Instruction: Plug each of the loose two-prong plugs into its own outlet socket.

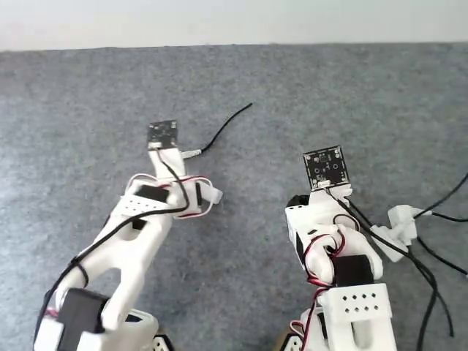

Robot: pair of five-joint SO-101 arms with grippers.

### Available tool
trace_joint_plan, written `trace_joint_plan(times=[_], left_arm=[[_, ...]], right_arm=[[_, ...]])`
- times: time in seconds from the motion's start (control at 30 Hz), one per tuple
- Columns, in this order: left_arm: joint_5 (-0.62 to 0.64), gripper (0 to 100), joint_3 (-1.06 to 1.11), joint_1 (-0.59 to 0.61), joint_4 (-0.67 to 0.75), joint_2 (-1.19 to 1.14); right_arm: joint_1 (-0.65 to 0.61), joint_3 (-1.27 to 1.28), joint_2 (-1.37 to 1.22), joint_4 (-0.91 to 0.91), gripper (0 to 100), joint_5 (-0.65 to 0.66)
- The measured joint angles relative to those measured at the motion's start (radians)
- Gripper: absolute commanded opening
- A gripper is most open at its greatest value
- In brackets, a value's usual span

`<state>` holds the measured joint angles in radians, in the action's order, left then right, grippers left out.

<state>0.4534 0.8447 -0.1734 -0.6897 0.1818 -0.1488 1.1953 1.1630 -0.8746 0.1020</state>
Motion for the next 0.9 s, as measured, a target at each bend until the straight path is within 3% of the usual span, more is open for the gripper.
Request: trace_joint_plan(times=[0.2,0.4,0.57,0.77,0.9], left_arm=[[0.002,1,0.043,0.017,-0.144,0.224],[0.063,1,0.13,-0.087,-0.035,0.382],[0.157,1,0.035,-0.169,0.002,0.184],[0.173,1,-0.166,-0.147,0.006,-0.143],[0.215,1,-0.249,-0.117,0.015,-0.242]], right_arm=[[-0.003,0.0,0.0,0.003,0.9,0.0],[-0.003,0.0,0.0,0.003,0.9,0.0],[-0.003,0.0,0.0,0.003,0.9,0.0],[-0.003,0.0,0.0,0.003,0.9,0.0],[-0.003,0.0,0.0,0.003,0.9,0.0]])
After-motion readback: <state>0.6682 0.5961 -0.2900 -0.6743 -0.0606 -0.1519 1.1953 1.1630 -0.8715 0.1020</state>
